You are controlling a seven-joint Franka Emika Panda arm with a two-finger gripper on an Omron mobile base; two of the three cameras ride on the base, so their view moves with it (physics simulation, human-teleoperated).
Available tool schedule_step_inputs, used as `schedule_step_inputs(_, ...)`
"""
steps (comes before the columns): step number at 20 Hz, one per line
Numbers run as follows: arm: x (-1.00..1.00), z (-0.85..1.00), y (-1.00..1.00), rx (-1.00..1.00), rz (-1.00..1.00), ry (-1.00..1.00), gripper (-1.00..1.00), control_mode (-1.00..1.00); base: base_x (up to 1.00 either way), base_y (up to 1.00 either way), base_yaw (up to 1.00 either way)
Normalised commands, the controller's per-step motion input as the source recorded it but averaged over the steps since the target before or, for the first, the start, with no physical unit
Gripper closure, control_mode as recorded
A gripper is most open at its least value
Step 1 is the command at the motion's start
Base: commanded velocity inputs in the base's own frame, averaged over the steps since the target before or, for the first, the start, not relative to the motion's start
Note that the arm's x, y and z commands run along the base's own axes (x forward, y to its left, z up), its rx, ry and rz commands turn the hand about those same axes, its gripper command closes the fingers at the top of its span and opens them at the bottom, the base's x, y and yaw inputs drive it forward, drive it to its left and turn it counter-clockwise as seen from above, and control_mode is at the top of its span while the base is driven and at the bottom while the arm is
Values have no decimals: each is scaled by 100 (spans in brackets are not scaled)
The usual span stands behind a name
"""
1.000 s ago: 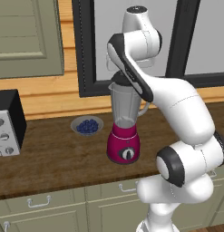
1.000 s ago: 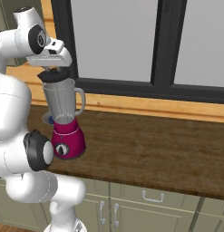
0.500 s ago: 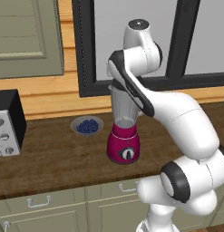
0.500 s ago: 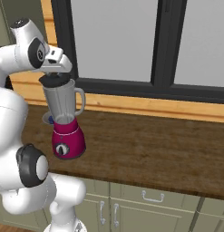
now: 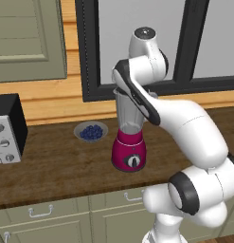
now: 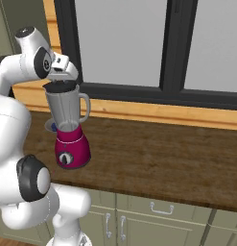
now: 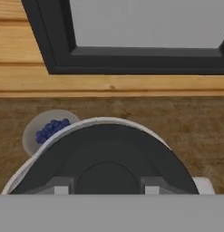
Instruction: Close the lid blender by securely placing the lid on top.
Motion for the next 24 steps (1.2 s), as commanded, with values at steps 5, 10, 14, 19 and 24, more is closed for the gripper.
schedule_step_inputs(5, 30, 0, 0, 0, 0, 0, 100, -100, 0, 0, 0)
schedule_step_inputs(10, 11, -1, 0, 0, 0, -2, 100, -100, 0, 0, 0)
schedule_step_inputs(14, 6, -16, -1, 0, 0, -4, 100, -100, 0, 0, 0)
schedule_step_inputs(19, 0, -41, -13, 0, 0, -19, 100, -100, 0, 0, 0)
schedule_step_inputs(24, 0, -34, -20, 0, 0, -19, 100, -100, 0, 0, 0)
